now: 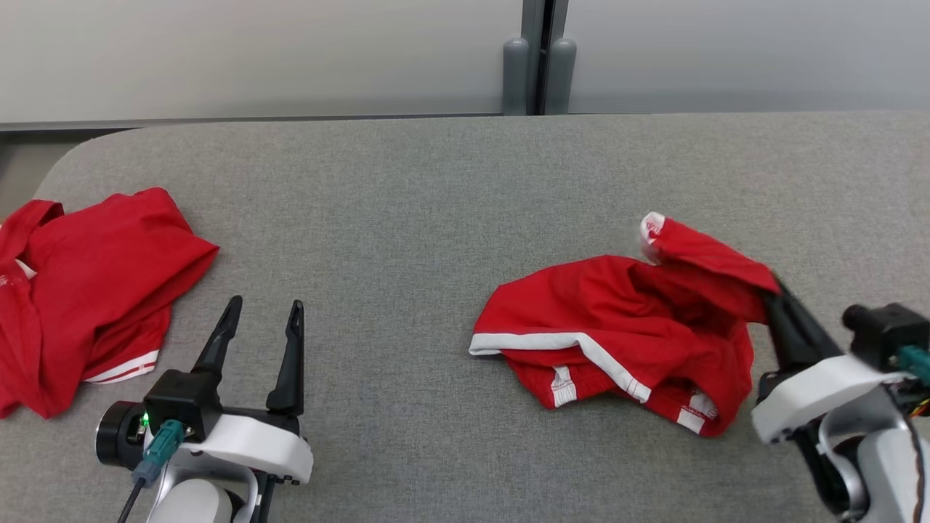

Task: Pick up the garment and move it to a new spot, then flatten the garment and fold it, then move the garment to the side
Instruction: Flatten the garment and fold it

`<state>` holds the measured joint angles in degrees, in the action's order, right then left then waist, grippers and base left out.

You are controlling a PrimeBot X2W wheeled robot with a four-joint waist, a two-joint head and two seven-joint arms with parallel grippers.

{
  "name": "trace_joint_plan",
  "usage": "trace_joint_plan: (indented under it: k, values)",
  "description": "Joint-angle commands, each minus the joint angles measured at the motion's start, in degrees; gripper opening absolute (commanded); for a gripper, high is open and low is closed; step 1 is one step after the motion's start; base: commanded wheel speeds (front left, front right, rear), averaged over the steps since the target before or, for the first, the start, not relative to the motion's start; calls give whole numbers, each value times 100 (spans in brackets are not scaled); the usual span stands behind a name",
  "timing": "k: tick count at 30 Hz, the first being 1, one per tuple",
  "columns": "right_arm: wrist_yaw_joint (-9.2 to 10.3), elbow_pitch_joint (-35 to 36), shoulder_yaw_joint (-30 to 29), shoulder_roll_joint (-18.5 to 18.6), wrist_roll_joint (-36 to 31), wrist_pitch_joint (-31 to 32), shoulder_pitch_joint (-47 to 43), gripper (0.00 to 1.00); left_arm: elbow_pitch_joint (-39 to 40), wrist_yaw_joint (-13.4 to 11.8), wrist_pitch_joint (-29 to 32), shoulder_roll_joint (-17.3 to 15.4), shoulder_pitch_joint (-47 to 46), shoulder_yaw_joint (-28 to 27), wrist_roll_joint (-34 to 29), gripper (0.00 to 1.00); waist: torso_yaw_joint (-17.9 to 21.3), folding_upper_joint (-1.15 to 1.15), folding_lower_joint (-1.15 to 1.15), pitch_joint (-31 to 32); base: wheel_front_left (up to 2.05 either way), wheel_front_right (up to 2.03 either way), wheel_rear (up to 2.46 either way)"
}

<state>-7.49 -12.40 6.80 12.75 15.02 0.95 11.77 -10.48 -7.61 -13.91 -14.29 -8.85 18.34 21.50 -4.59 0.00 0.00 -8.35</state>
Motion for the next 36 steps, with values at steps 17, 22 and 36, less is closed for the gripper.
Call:
trace_joint_plan:
  k: [17, 22, 36]
  values:
    - [0, -1558, -727, 374, 395, -699, 1223, 100, -90, 42, -107, 73, -448, -10, -107, 100, -71, 0, 0, -417, 0, 0, 0]
    - [0, -1258, -458, 407, 300, -967, 1009, 100, -125, 16, -118, 48, -338, -48, -103, 100, 26, 0, 0, -273, 0, 0, 0]
    - [0, 592, -307, 61, -123, -485, -486, 100, -128, 0, -53, -124, 138, -31, -37, 100, 274, 0, 0, 397, 0, 0, 0]
